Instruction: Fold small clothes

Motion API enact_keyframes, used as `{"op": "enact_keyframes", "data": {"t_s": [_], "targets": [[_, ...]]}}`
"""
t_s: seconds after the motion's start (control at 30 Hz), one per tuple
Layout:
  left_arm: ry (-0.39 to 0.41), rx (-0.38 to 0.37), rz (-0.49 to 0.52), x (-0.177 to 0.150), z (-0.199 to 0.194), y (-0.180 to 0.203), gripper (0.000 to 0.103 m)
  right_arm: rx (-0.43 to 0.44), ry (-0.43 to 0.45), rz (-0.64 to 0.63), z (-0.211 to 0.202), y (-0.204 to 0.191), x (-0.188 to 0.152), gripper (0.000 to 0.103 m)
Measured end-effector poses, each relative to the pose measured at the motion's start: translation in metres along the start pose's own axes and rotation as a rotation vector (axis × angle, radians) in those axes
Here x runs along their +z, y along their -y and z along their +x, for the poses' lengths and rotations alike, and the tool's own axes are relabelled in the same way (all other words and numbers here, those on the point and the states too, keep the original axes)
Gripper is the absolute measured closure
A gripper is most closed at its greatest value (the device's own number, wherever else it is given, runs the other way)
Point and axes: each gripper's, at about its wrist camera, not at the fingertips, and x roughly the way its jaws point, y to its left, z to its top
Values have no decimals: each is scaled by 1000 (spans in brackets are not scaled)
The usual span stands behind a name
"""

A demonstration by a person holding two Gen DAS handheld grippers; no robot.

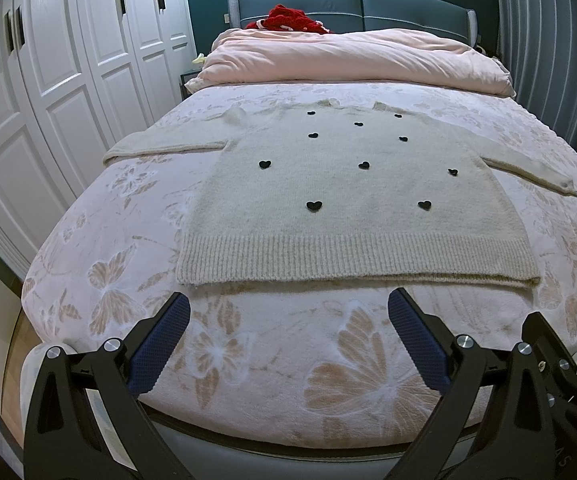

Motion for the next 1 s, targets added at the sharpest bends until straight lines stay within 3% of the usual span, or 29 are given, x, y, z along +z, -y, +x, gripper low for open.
{"op": "enact_keyframes", "data": {"t_s": [0.4, 0.57, 0.73, 1.0], "targets": [[-15, 2, -2, -8, 7, 0, 6, 4, -12, 0, 5, 0, -5, 5], [-55, -26, 1, -6, 20, 4, 5, 76, -51, 10, 22, 16, -1, 5], [-34, 3, -10, 3, 28, 1, 5, 26, -13, 100, 52, 82, 44, 5], [-52, -13, -37, 25, 53, 11, 5, -64, 30, 381, 161, 265, 163, 5]]}}
